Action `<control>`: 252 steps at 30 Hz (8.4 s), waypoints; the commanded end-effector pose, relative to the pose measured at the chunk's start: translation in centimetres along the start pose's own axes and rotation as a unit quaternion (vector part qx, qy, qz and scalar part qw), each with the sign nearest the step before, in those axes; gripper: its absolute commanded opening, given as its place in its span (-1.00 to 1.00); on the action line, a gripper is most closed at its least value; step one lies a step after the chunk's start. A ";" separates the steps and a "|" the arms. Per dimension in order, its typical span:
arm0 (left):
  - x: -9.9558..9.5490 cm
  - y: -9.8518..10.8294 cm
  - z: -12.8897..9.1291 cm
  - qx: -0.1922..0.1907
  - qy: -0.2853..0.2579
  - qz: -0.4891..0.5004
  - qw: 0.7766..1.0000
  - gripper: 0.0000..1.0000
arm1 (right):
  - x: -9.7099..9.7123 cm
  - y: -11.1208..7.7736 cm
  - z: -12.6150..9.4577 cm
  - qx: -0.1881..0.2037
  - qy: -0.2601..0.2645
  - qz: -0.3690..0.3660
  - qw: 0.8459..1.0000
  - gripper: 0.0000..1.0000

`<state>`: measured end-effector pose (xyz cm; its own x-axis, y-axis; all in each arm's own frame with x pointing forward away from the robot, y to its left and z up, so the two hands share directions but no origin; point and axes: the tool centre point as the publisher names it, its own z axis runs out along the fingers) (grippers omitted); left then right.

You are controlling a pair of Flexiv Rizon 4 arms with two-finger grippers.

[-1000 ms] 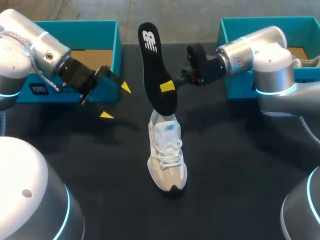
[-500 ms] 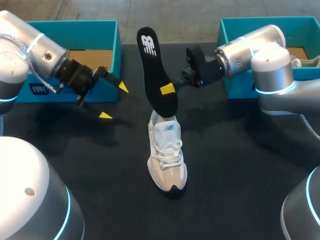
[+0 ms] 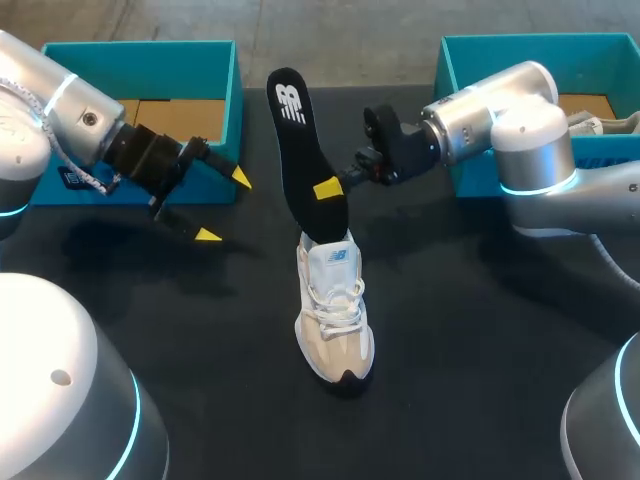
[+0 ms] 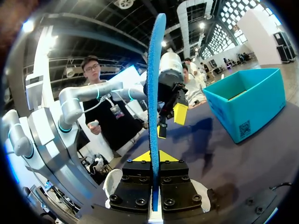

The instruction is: Take the shoe out of the shoebox, open the shoe tongue, remove and reinsert the insole, then place the shoe into the shoebox

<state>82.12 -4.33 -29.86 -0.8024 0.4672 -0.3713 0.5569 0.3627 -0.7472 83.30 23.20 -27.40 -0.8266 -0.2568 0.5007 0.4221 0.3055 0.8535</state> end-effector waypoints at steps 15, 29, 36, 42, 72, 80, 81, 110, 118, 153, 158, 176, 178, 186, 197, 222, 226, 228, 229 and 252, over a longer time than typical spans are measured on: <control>-1.3 0.1 2.8 -0.016 -0.005 0.000 1.000 1.00 | -1.0 -0.8 0.2 -0.016 0.004 -0.001 1.000 -1.00; -1.3 0.2 3.6 -0.026 -0.001 -0.001 1.000 1.00 | -0.7 -1.6 0.3 -0.033 -0.009 0.006 0.999 -1.00; -1.2 0.1 3.5 -0.030 -0.002 0.000 1.000 1.00 | -0.6 -2.2 0.5 -0.040 -0.023 0.016 0.999 -1.00; -1.1 0.1 3.5 -0.033 -0.002 -0.001 0.999 1.00 | -0.8 -2.6 0.4 -0.035 -0.034 0.012 0.999 -1.00; -1.5 -0.2 4.5 -0.005 0.031 0.013 0.999 1.00 | -1.8 -5.9 -0.5 -0.040 -0.036 0.056 0.997 -1.00; -1.6 -0.2 4.5 -0.012 0.028 0.015 0.999 1.00 | -1.9 -6.5 -0.2 -0.040 -0.035 0.066 0.996 -1.00; -1.5 -0.1 4.5 -0.013 0.028 0.016 0.999 1.00 | -1.9 -6.5 -0.1 -0.040 -0.035 0.067 0.996 -1.00; -1.3 1.2 3.7 -0.016 0.021 0.017 1.000 1.00 | -1.1 -9.6 1.7 -0.028 -0.056 0.110 0.992 -1.00; -1.5 1.3 3.3 -0.017 0.021 0.018 0.999 1.00 | -0.6 -10.6 2.1 -0.026 -0.056 0.125 0.990 -1.00; -1.5 0.2 3.0 -0.015 0.025 0.034 0.999 1.00 | 0.4 -7.5 1.6 -0.028 -0.073 0.101 0.992 -0.44; -1.4 0.3 3.0 -0.014 0.025 0.033 0.999 1.00 | 0.0 -6.9 1.7 -0.041 -0.077 0.112 0.990 -0.46; -1.3 -0.7 2.8 -0.014 0.038 0.045 0.998 1.00 | -0.5 -6.7 2.5 -0.052 -0.083 0.140 0.985 -1.00; -1.4 -1.1 2.7 -0.015 0.041 0.046 0.998 1.00 | -0.5 -6.7 2.4 -0.051 -0.083 0.141 0.985 -1.00; -2.5 -2.2 2.5 -0.026 0.051 0.067 0.996 1.00 | -0.2 -8.0 2.7 -0.044 -0.079 0.156 0.984 -1.00; -3.9 -2.9 2.7 -0.066 0.076 0.073 0.992 1.00 | 0.7 -9.4 3.4 -0.034 -0.083 0.180 0.980 -1.00; -6.4 -1.6 3.7 -0.074 0.101 0.096 0.988 1.00 | 0.1 -8.2 4.0 -0.021 -0.089 0.175 0.980 -0.51; -6.2 -1.7 3.8 -0.072 0.100 0.096 0.988 1.00 | 0.2 -7.7 3.7 -0.022 -0.092 0.166 0.982 -0.46; -6.1 -1.7 3.8 -0.070 0.100 0.095 0.988 1.00 | 0.3 -7.4 3.5 -0.020 -0.093 0.164 0.982 -0.47; -6.0 -1.7 3.8 -0.070 0.100 0.095 0.988 1.00 | 0.4 -7.3 3.4 -0.019 -0.093 0.163 0.982 -0.48; -4.9 -2.5 4.0 -0.068 0.088 0.091 0.990 1.00 | 0.9 -7.7 2.3 0.005 -0.094 0.162 0.982 -1.00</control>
<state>84.13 -10.85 -28.39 -0.6421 0.6672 -0.3775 0.7199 0.3555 -0.5961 78.75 22.73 -33.59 -0.7055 0.0235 0.7084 0.6700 0.3481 0.6557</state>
